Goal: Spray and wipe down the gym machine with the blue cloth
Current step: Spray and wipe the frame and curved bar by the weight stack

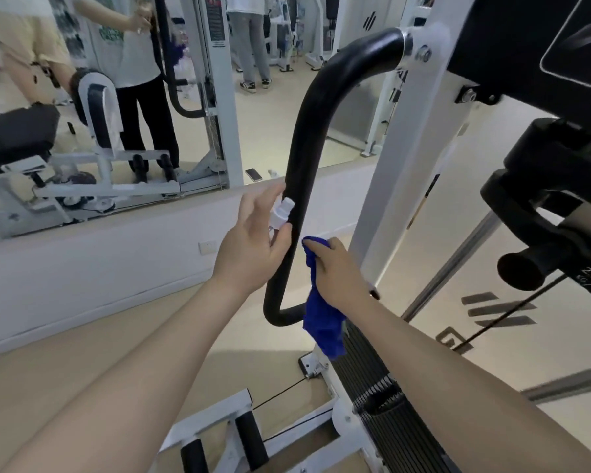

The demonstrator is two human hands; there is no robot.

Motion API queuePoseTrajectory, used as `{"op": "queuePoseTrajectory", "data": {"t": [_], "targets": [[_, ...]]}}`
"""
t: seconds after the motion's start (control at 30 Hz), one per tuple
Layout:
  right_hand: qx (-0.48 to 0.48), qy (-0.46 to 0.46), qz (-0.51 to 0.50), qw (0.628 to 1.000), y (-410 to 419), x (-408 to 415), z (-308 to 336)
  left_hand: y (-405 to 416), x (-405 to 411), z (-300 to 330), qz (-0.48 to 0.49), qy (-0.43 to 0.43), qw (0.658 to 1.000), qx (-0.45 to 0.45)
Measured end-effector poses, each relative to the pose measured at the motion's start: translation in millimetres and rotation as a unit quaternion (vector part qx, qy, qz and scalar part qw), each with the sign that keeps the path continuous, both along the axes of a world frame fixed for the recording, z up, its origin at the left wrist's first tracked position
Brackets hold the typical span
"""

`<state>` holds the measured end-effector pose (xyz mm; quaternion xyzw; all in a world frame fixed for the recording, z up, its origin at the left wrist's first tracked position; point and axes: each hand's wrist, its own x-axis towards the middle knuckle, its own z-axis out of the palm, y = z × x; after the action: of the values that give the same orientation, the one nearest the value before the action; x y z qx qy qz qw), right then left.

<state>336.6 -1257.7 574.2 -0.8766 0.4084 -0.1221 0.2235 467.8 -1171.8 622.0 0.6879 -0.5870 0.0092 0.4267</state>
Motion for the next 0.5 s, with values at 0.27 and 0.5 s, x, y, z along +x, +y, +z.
{"op": "queuePoseTrajectory", "data": {"t": [0.27, 0.5], "targets": [[-0.228, -0.294, 0.011, 0.928, 5.7, 15.5, 43.6, -14.7, -6.1, -17.1, 0.092, 0.105, 0.987, 0.078], [-0.29, -0.135, 0.054, 0.946, 9.0, 17.4, 52.0, -14.8, 1.1, -44.4, 0.099, 0.125, 0.984, 0.08]]}}
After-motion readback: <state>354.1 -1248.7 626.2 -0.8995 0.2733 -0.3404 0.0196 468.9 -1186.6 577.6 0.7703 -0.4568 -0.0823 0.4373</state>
